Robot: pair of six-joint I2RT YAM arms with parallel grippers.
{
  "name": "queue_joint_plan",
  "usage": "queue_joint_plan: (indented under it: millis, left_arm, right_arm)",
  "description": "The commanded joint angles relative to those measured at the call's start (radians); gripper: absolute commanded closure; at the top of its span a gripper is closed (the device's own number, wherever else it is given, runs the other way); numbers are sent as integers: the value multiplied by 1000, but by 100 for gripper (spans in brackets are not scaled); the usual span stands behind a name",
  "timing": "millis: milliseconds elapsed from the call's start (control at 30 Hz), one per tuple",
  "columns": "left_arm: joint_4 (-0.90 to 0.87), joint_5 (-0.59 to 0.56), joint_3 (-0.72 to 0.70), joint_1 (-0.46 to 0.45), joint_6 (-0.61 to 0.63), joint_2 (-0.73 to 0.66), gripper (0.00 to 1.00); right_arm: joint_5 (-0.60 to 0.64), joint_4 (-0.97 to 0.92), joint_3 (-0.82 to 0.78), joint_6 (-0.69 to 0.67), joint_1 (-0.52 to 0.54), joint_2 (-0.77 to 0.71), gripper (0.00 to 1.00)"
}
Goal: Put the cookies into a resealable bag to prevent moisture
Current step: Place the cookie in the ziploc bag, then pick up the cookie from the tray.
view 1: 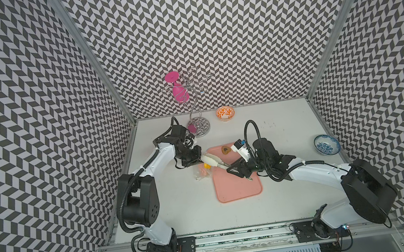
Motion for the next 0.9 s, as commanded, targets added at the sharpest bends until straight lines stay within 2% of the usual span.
queue_joint_plan:
  millis: [0,200,400,500,600,867]
  left_arm:
    - [4,13,5,8,3,-42,100]
    - [-18,-20,25,8,6,-50,100]
    - [-48,-47,55,8,9,-58,100]
    - [-52,-47,54,7,15,-54,100]
    - [-45,-43,49,7,14,-54,100]
    - [-38,-38,32,7,16,-56,100]
  right_arm:
    - [1,43,33,-8,-14,-35,55]
    - [73,-71,43,-59,-67,-138,55]
    - [323,-233,31,-224,-124,-220,55]
    - [437,-312,73,-324,-123,-176,55]
    - [498,-398,137,-424,-122,-98,55]
    - [511,-394,198,-517,-117,29,54]
